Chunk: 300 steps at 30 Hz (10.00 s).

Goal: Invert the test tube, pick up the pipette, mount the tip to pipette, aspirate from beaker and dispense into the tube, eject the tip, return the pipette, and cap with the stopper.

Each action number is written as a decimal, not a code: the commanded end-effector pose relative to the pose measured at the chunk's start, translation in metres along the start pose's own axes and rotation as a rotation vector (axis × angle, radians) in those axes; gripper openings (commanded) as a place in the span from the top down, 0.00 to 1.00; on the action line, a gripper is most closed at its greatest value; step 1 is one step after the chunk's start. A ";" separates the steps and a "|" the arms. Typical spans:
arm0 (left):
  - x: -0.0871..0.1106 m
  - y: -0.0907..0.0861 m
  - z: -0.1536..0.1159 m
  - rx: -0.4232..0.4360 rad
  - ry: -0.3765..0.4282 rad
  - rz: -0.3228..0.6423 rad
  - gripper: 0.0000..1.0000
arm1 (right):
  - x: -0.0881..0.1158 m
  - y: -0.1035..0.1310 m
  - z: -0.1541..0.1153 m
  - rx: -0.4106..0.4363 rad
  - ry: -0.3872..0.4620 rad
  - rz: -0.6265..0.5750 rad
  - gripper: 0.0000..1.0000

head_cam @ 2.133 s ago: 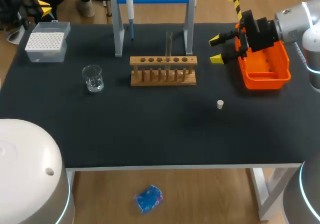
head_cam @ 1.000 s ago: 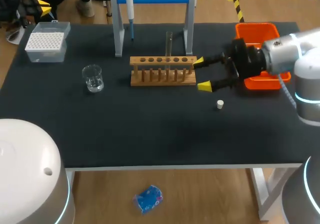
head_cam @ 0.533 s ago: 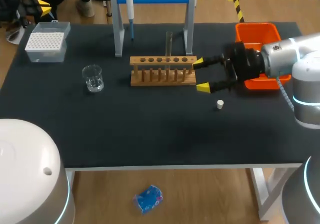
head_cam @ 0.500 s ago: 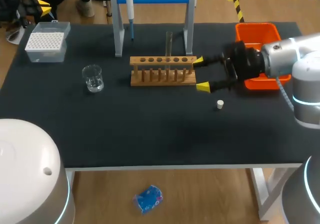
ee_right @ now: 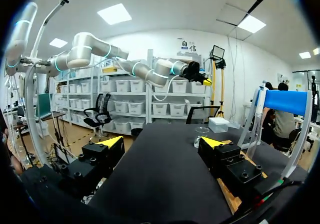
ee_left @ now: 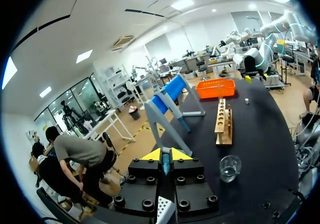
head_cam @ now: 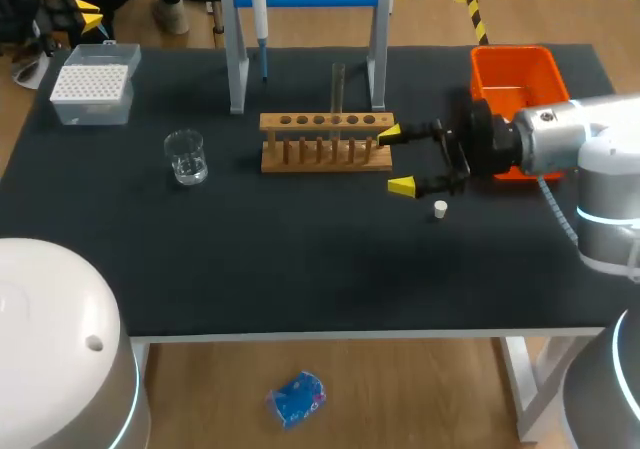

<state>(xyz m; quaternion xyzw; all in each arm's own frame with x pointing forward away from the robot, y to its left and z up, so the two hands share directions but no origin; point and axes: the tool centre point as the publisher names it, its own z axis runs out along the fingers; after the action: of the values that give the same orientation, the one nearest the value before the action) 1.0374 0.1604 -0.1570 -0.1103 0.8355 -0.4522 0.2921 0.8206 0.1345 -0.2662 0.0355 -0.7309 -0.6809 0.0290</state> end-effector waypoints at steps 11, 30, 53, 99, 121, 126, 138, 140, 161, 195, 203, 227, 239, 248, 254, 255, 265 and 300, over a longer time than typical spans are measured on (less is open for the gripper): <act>0.005 -0.011 0.001 -0.035 0.069 -0.002 1.00 | 0.003 -0.005 0.001 -0.014 0.004 -0.008 0.00; 0.035 -0.059 0.025 -0.095 0.269 0.016 1.00 | 0.003 -0.005 0.001 -0.014 0.004 -0.008 0.00; 0.081 -0.106 0.050 -0.145 0.394 -0.027 1.00 | 0.003 -0.005 0.001 -0.014 0.004 -0.008 0.00; 0.226 -0.202 0.106 -0.122 0.596 -0.154 1.00 | 0.003 -0.005 0.001 -0.014 0.004 -0.008 0.00; 0.340 -0.235 0.150 -0.104 0.658 -0.145 1.00 | 0.003 -0.005 0.001 -0.014 0.004 -0.008 0.00; 0.362 -0.239 0.161 -0.104 0.698 -0.140 1.00 | 0.003 -0.005 0.001 -0.014 0.004 -0.008 0.00; 0.370 -0.240 0.163 -0.125 0.720 -0.130 1.00 | 0.003 -0.005 0.001 -0.014 0.004 -0.008 0.00; 0.370 -0.240 0.163 -0.125 0.720 -0.130 1.00 | 0.003 -0.005 0.001 -0.014 0.004 -0.008 0.00; 0.394 -0.227 0.182 -0.110 0.702 -0.068 1.00 | 0.003 -0.005 0.001 -0.014 0.004 -0.008 0.00; 0.398 -0.227 0.186 -0.144 0.704 -0.049 1.00 | -0.004 0.006 0.015 -0.031 0.029 0.046 0.00; 0.398 -0.227 0.186 -0.144 0.704 -0.049 1.00 | -0.004 0.011 0.021 -0.070 0.044 0.060 0.00; 0.398 -0.227 0.186 -0.144 0.704 -0.049 1.00 | -0.002 0.013 0.020 -0.073 0.055 0.053 1.00; 0.398 -0.227 0.186 -0.144 0.704 -0.049 1.00 | -0.002 0.014 0.019 -0.080 0.055 0.047 1.00; 0.398 -0.227 0.186 -0.144 0.704 -0.049 0.00 | -0.002 0.015 0.019 -0.083 0.056 0.045 1.00; 0.398 -0.227 0.186 -0.144 0.704 -0.049 0.00 | -0.002 0.015 0.016 -0.078 0.048 0.034 1.00; 0.398 -0.227 0.186 -0.144 0.704 -0.049 0.00 | -0.003 0.015 0.015 -0.068 0.042 0.026 1.00; 0.398 -0.227 0.186 -0.144 0.704 -0.049 0.00 | -0.005 0.010 0.001 -0.047 0.030 0.018 1.00; 0.376 -0.212 0.176 -0.139 0.603 -0.142 1.00 | -0.003 0.004 -0.007 -0.051 0.015 0.028 1.00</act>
<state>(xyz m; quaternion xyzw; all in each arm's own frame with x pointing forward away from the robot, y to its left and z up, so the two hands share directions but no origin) 0.8239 -0.2698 -0.2012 -0.0201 0.9092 -0.4154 -0.0228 0.8242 0.1287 -0.2620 0.0291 -0.7134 -0.6987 0.0448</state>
